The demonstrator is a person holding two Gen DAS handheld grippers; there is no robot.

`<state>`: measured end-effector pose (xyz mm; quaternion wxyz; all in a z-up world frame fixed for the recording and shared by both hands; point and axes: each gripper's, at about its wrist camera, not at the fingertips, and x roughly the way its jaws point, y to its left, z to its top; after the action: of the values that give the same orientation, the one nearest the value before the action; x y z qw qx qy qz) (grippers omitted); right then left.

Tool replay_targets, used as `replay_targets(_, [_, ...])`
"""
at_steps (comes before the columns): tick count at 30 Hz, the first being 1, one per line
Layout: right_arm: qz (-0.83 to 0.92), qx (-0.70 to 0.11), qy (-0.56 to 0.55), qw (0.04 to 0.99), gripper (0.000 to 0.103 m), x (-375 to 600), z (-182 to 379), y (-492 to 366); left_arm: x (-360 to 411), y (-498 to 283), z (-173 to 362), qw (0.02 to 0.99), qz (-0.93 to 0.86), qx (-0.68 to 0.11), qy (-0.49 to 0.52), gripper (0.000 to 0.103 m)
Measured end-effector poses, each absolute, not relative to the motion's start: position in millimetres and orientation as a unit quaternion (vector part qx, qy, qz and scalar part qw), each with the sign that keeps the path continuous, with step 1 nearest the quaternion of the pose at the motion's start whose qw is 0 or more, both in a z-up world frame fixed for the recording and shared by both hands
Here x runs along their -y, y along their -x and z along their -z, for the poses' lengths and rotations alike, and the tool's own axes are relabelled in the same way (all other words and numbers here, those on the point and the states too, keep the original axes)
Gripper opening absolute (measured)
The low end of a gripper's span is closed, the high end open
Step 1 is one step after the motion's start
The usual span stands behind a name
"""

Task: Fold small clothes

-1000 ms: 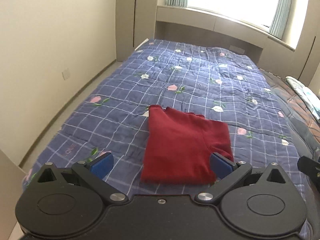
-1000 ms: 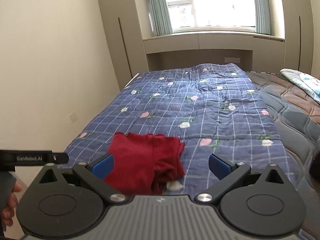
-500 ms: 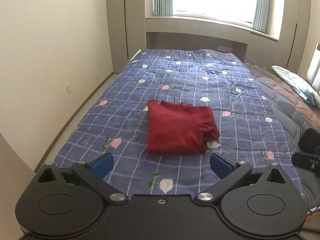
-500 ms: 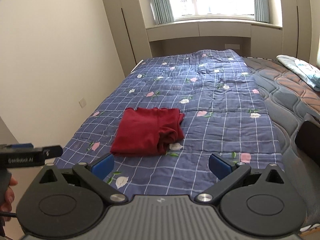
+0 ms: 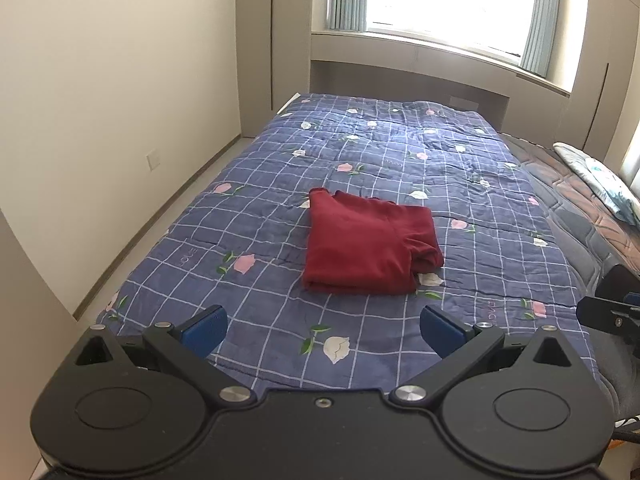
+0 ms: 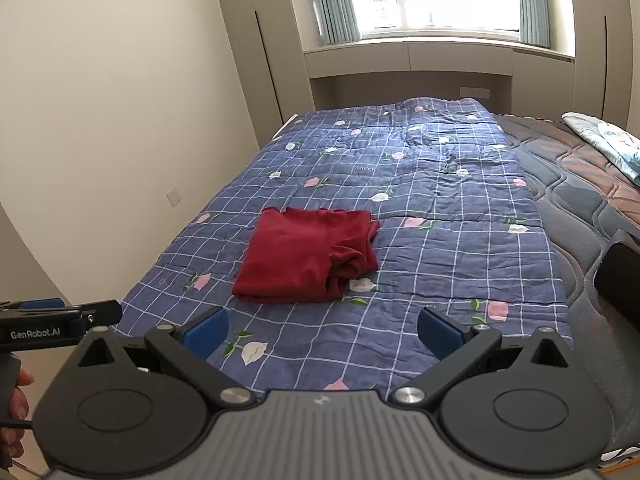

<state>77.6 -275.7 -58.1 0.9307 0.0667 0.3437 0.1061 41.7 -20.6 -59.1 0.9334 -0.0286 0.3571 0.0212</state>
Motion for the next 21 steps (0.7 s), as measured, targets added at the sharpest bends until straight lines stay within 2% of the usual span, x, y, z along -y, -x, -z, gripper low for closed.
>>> replay_targets(21, [-0.114,-0.353,-0.064,0.927,0.103,277,62,-89,22,-45,63,0.930,-0.028,-0.365,0.032,0.102])
